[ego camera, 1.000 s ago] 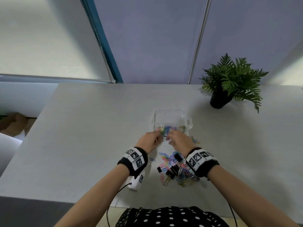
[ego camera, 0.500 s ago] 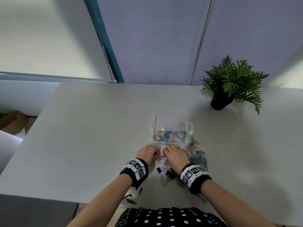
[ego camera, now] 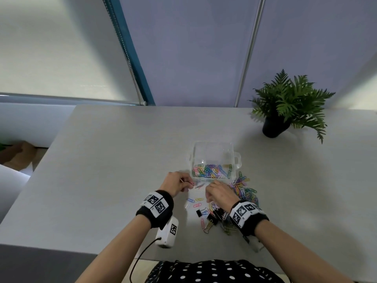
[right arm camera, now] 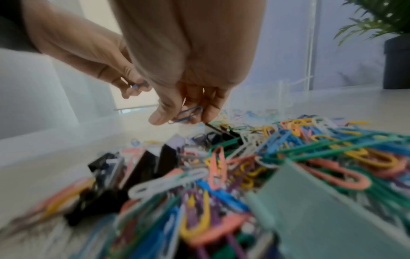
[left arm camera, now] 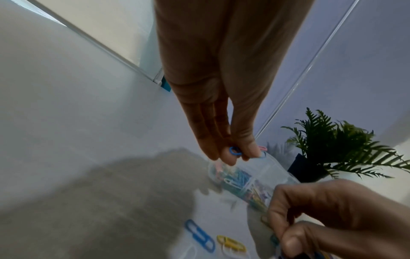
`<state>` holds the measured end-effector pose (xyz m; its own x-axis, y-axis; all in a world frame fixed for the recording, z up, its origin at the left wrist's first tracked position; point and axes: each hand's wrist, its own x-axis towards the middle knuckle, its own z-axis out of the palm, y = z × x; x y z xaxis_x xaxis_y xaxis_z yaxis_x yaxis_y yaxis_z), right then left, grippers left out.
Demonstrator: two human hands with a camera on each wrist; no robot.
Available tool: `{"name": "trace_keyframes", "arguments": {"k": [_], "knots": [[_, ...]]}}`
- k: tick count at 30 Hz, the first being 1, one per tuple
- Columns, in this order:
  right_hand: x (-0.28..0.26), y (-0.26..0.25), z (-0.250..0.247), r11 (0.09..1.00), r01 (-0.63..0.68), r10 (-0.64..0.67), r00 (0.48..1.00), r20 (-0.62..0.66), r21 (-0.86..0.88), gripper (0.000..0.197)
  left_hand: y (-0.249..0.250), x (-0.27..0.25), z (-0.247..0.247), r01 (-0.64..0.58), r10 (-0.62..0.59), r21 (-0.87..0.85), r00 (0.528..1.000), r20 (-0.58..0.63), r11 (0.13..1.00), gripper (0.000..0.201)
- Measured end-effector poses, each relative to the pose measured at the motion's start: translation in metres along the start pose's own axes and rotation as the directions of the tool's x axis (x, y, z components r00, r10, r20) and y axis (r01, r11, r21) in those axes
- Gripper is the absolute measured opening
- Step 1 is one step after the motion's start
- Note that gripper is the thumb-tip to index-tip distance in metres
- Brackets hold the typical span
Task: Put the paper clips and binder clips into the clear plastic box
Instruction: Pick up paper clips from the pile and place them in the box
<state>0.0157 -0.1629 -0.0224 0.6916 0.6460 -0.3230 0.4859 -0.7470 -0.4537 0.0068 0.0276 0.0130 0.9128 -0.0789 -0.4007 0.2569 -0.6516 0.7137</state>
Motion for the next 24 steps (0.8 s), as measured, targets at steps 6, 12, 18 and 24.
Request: {"name": "trace_keyframes", "arguments": {"k": [6, 12, 18, 24], "knots": [[-0.004, 0.001, -0.029, 0.842, -0.078, 0.262, 0.924, -0.279, 0.533, 0.021, 0.023, 0.016, -0.006, -0.057, 0.061, 0.092, 0.997, -0.041, 0.994, 0.013], [0.018, 0.009, -0.057, 0.678, -0.05, 0.423, 0.842, -0.334, 0.734, 0.004, 0.047, 0.035, -0.001, -0.071, 0.086, 0.176, 0.993, -0.078, 0.982, 0.023], [0.008, -0.009, -0.056, 0.987, 0.042, 0.02, 0.927, -0.375, 0.156, 0.01, 0.019, 0.009, -0.007, -0.15, 0.206, 0.27, 0.959, -0.193, 0.951, 0.018], [0.006, -0.016, -0.003, 0.986, 0.079, -0.079, 0.997, 0.004, -0.145, 0.037, -0.03, -0.032, 0.027, 0.03, -0.059, 0.432, 0.997, 0.054, 0.901, 0.056]]}}
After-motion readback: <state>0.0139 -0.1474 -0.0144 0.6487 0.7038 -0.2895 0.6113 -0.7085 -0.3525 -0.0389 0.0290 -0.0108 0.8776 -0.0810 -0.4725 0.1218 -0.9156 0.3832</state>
